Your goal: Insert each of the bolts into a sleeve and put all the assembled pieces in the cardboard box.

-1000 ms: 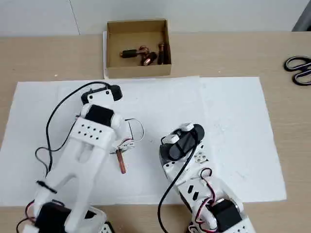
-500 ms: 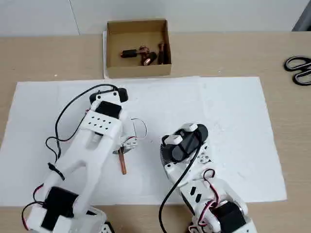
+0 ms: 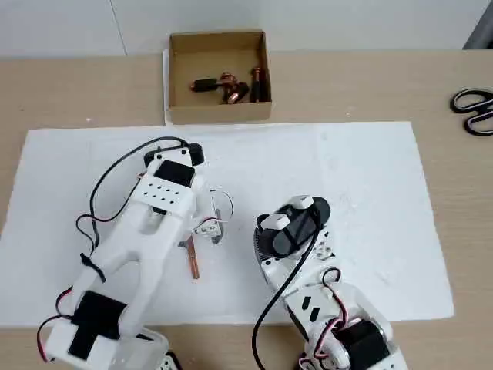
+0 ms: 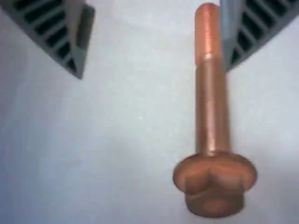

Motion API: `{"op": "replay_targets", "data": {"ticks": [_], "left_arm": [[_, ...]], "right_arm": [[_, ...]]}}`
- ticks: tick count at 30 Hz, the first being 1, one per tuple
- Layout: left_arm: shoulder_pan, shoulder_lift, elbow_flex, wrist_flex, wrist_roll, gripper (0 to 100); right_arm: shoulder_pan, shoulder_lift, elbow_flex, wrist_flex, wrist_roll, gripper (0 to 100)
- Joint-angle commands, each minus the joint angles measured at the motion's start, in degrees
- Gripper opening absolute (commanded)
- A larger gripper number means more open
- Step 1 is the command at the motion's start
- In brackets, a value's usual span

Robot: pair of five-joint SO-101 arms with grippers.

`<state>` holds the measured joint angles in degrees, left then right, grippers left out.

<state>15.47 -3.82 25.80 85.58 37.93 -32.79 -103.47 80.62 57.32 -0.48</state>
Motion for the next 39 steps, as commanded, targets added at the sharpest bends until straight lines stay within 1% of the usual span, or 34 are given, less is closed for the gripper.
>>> {"op": "replay_targets", "data": {"ticks": [1,3,6,10,15,20,24,32,39], "left_arm": [[-1.85,-0.26,-2.07,-2.37,-0.53,18],[-3.52,-0.26,-1.8,-3.96,-0.79,18],[-5.1,-0.26,-1.71,-4.75,-3.08,18],[-5.19,-0.18,-1.54,-4.66,-4.57,18],[-5.1,-0.18,-1.19,-4.4,-4.57,18],[-5.1,-0.18,2.42,-5.63,-4.66,18],[-5.19,-0.18,3.91,-6.42,-6.07,18],[-7.56,-0.09,4.09,-9.41,-6.15,18],[-7.38,1.23,4.09,-9.41,-6.15,18]], "right_arm": [[0.57,-0.57,-3.34,0.13,0.18,0.4],[0.57,-0.57,-3.34,0.13,0.18,0.4],[0.66,-0.57,-3.34,0.13,0.18,0.4],[0.66,-0.57,-3.25,0.13,0.18,0.4],[0.66,-0.57,-3.08,0.13,0.18,0.4],[0.66,-0.57,-3.16,0.13,0.18,0.4],[0.66,-0.57,-3.16,0.13,0.18,0.4],[0.66,-0.57,-3.16,0.13,0.18,0.4],[0.66,-0.57,-2.99,0.13,0.18,0.4]]}}
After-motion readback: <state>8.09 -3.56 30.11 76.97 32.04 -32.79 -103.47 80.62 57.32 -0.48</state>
